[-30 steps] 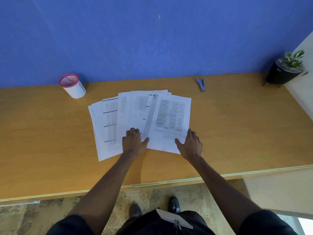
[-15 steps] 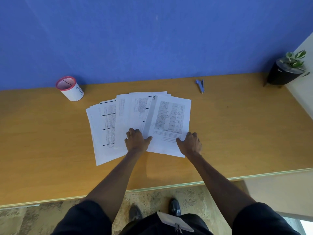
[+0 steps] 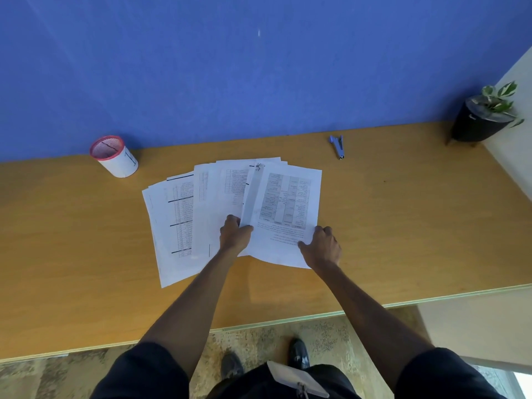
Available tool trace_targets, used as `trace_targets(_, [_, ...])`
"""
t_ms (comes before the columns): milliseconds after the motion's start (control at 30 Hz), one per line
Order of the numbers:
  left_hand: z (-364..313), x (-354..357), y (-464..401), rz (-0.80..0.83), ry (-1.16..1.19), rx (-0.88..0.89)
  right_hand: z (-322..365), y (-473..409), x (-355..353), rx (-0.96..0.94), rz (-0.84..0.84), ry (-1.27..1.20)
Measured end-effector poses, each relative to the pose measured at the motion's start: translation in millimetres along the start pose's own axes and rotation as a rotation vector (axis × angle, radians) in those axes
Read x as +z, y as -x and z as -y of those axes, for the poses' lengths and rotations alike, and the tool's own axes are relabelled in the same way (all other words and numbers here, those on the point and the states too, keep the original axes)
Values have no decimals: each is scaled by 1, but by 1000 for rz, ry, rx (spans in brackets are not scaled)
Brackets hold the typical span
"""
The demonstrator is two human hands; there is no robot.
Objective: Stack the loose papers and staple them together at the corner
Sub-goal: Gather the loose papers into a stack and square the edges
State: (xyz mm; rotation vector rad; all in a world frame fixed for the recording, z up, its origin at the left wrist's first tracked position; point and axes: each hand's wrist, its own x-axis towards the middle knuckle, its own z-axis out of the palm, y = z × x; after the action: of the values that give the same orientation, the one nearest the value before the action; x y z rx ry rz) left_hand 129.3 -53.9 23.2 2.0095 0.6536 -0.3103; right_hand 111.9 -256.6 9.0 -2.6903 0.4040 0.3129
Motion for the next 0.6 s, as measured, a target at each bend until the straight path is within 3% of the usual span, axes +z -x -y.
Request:
trace_targets(200, [-7,-8,7,128,18,155,-2,-2,-4,0,-19,-84])
trace_targets(367, [-10,-24,23,126,265,310,-8,-9,-19,75,-53,-369])
trace_targets(500, [-10,-38,34,167,485,326,2,-14,-46,197,241,-933])
trace_targets(600, [-4,-43,42,196,585,307,6,-13,-60,130,507,-1256])
